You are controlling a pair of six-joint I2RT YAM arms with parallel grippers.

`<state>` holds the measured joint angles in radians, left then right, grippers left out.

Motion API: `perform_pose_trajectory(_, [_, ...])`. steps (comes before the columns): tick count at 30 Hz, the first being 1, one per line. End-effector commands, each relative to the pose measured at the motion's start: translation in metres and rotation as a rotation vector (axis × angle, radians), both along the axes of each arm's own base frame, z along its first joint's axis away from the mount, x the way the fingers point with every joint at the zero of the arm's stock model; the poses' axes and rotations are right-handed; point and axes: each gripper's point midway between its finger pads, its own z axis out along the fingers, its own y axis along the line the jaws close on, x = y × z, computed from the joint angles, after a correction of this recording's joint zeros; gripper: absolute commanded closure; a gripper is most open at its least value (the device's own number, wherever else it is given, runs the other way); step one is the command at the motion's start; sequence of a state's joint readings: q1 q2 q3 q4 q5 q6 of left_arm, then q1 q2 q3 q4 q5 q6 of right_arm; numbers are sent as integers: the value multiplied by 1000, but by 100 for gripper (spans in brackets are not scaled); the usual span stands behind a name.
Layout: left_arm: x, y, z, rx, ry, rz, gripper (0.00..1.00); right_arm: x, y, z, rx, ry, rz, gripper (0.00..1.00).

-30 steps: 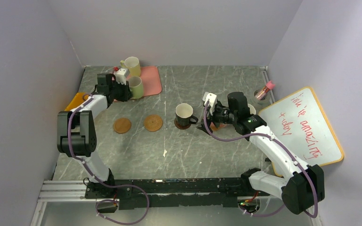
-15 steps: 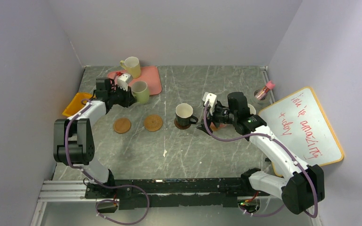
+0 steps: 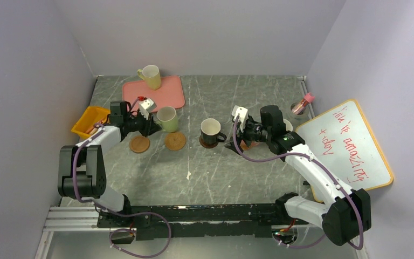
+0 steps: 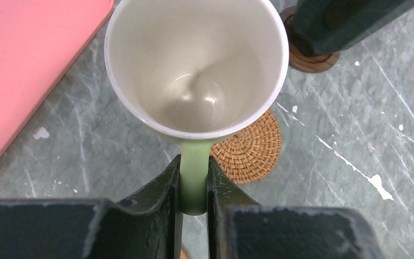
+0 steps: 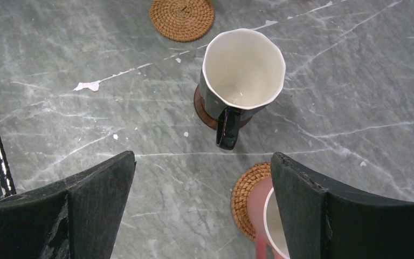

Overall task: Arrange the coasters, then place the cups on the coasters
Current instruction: Place the cup on the coaster.

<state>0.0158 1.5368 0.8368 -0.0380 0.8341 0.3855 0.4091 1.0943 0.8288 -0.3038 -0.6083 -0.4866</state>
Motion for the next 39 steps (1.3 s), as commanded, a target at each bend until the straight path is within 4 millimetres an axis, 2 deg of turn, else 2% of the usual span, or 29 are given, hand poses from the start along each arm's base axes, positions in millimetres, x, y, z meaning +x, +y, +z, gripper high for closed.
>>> perform_pose_trajectory(1, [-4, -15, 45, -9, -237, -162, 95, 1, 4, 17, 38, -60, 22, 0])
perform_pose_trajectory(9, [-32, -20, 29, 14, -237, -264, 95, 0, 4, 19, 41, -63, 21, 0])
perform_pose_trajectory(16, [-53, -22, 26, 32, -276, -335, 95, 0, 4, 20, 44, -66, 23, 0])
perform_pose_trajectory(20, [-54, -20, 22, 53, -293, -333, 95, 0, 4, 20, 44, -66, 24, 0])
perform_pose_trajectory(23, [-59, -27, 17, 56, -279, -367, 95, -1, 4, 20, 43, -66, 24, 0])
perform_pose_trajectory(39, [-50, -29, 10, 46, -263, -333, 95, -1, 3, 21, 42, -71, 25, 0])
